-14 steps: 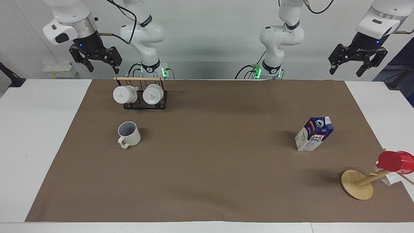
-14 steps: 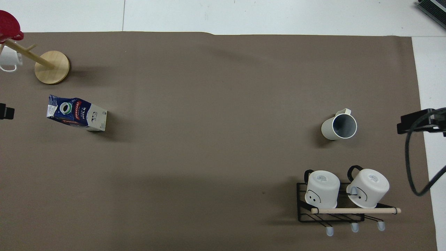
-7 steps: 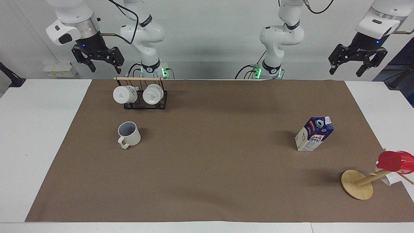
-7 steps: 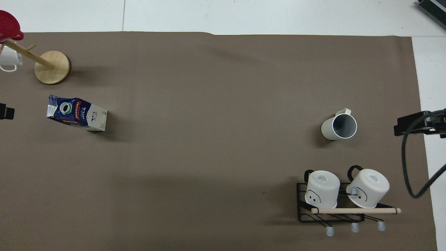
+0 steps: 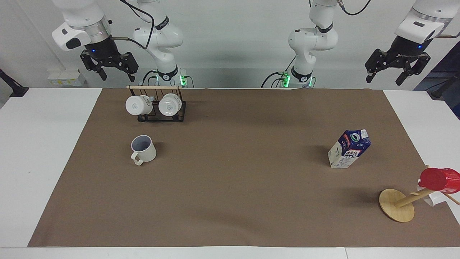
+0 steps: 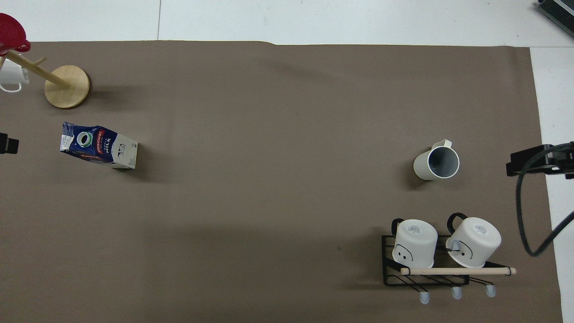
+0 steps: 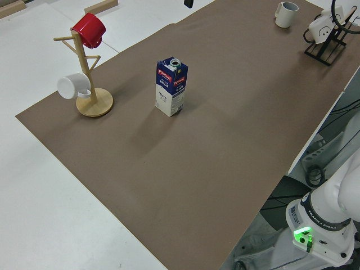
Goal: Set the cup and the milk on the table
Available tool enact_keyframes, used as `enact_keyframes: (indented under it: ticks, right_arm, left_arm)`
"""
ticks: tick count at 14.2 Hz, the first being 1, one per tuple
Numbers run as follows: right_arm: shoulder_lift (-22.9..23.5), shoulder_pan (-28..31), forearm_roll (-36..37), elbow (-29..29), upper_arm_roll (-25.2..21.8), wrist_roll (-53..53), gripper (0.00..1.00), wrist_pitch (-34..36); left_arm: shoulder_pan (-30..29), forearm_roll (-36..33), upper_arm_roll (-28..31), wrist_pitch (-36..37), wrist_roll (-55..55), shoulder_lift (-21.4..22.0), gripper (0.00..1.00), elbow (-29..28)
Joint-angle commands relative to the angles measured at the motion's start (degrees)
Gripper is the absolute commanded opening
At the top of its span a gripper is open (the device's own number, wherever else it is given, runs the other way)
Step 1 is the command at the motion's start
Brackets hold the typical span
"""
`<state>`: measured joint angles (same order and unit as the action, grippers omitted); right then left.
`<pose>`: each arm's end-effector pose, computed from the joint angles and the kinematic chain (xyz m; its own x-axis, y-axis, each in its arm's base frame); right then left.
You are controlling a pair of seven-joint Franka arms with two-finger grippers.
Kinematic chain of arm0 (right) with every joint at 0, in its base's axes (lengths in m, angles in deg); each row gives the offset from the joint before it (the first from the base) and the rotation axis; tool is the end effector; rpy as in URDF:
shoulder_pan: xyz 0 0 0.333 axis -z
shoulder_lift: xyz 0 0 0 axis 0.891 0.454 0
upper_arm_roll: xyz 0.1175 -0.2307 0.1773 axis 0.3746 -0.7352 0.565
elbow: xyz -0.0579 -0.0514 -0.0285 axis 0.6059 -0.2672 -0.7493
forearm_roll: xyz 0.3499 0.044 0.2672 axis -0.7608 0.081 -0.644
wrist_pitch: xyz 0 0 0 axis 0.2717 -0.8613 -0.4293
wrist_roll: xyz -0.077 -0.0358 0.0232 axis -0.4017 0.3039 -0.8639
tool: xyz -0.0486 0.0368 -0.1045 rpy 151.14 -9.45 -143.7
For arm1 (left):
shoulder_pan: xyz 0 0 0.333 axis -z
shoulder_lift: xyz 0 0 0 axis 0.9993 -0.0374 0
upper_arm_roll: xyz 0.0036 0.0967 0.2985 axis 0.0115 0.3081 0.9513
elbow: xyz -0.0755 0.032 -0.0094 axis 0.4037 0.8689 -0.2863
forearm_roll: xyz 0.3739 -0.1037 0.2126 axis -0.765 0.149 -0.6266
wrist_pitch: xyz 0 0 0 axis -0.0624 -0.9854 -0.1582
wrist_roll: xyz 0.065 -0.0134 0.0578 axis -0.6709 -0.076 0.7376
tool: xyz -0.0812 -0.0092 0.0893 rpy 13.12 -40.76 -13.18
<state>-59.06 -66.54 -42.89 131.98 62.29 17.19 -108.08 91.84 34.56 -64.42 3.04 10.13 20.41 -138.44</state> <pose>0.5676 0.0015 0.6559 0.9958 -0.0752 -0.0524 -0.0740 -0.9970 0.0245 0.5804 -0.0037 0.6935 0.9834 -0.1601 0.0851 -0.1617 -0.9868 0.0121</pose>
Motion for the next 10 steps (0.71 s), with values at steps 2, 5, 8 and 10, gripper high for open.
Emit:
enact_keyframes:
  ticks: [2,5,8,10]
  right_arm:
    - [-1.81,0.11,-0.82,4.05,0.07,1.80,1.00,-4.38]
    - [-1.72,-1.55,-0.82,10.19,0.15,3.92,1.00,-11.83]
    - [-1.02,-3.40,-0.73,17.83,0.15,5.75,1.00,-20.62]
    - [-0.32,-3.67,-0.65,21.27,0.15,6.91,1.00,-25.29]
  left_arm:
    - [0.59,-0.50,0.32,0.39,-0.40,1.15,1.00,-1.16]
    - [0.59,-0.50,0.32,0.39,-0.40,1.15,1.00,-1.16]
    - [0.59,-0.50,0.32,0.39,-0.40,1.15,1.00,-1.16]
    - [0.59,-0.50,0.32,0.39,-0.40,1.15,1.00,-1.25]
